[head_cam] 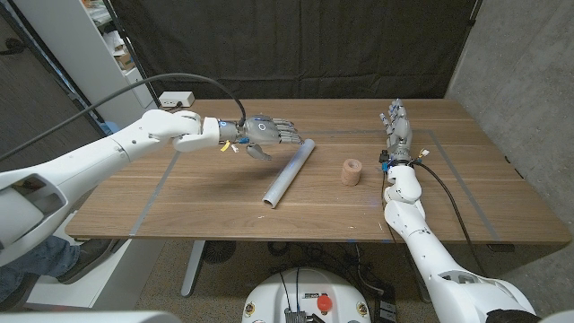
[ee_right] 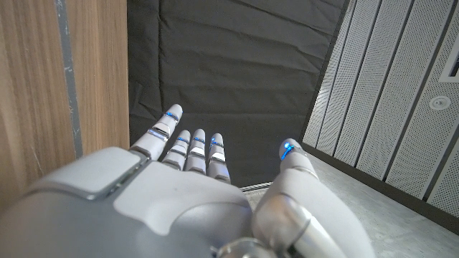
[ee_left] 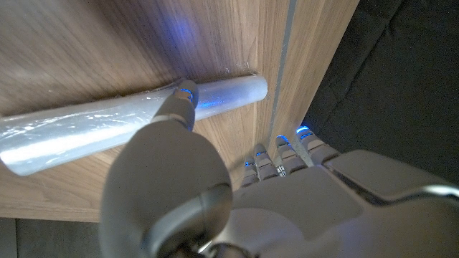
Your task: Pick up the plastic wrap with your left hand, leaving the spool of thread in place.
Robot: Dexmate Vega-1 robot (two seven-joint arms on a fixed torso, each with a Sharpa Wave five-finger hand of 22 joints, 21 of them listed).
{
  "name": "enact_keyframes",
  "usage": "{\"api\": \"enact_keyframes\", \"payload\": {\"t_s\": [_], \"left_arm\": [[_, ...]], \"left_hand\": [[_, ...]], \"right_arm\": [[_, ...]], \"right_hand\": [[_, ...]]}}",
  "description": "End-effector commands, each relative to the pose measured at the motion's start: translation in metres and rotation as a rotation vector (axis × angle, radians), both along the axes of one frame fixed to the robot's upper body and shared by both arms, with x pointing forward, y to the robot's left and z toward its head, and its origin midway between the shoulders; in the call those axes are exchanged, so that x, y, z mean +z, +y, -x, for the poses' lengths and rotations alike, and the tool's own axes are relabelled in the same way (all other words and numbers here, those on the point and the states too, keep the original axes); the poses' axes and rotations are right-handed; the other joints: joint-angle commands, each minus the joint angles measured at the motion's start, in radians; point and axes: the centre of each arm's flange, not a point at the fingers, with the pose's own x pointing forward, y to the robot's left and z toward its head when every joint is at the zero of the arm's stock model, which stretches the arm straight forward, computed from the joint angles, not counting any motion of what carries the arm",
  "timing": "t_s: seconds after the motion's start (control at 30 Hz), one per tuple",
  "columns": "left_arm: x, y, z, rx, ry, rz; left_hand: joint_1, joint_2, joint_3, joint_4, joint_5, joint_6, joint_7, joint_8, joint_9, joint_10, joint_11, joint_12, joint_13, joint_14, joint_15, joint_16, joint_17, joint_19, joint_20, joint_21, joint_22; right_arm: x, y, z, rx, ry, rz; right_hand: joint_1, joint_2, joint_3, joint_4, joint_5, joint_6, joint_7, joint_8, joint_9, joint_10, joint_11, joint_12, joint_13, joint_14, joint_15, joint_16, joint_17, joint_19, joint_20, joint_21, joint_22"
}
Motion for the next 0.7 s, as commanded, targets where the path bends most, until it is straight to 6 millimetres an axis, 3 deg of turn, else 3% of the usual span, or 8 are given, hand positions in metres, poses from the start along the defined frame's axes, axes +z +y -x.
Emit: {"api": "enact_keyframes", "payload": {"t_s": [0.03, 0.17, 0.7], "left_arm": [[0.0013, -0.0129, -0.0005, -0.031, 0.025, -0.046], [0.0032, -0.0167, -0.0008, -0.023, 0.009, -0.080], [-0.0032, -0.0162, -0.0086, 0.027, 0.056, -0.136]], "left_hand": [[0.014, 0.001, -0.009, 0.001, 0.008, 0.014, -0.002, 0.007, 0.004, 0.005, -0.004, 0.007, 0.003, 0.005, -0.024, 0.009, 0.001, 0.014, -0.018, 0.013, 0.002], [0.019, 0.002, -0.014, 0.000, 0.010, 0.016, -0.003, 0.007, 0.004, 0.004, -0.002, 0.007, 0.004, 0.011, -0.022, 0.010, 0.001, 0.026, -0.036, 0.015, 0.001], [0.026, 0.004, -0.026, 0.002, 0.014, 0.014, 0.002, 0.005, 0.004, -0.002, 0.003, 0.004, 0.006, 0.011, -0.020, 0.006, 0.001, 0.035, -0.034, 0.012, 0.000]], "right_arm": [[0.0010, -0.0002, 0.0010, 0.004, -0.017, -0.021], [0.0013, -0.0010, 0.0019, -0.001, -0.026, -0.041], [0.0013, -0.0077, 0.0020, -0.013, -0.028, -0.064]], "right_hand": [[0.006, 0.001, -0.004, -0.003, 0.005, 0.008, 0.002, 0.002, 0.000, 0.009, 0.001, -0.002, 0.001, 0.008, -0.001, 0.007, -0.001, 0.002, 0.005, -0.005, 0.003], [0.006, 0.001, -0.005, -0.003, 0.005, 0.010, 0.003, 0.003, 0.000, 0.010, 0.005, -0.002, 0.000, 0.009, 0.003, 0.007, -0.001, 0.001, 0.005, -0.005, 0.003], [0.004, 0.001, -0.006, -0.003, 0.006, 0.010, 0.004, 0.002, 0.000, 0.008, 0.006, -0.003, -0.002, 0.008, 0.006, 0.007, -0.003, -0.002, 0.010, -0.006, 0.003]]}}
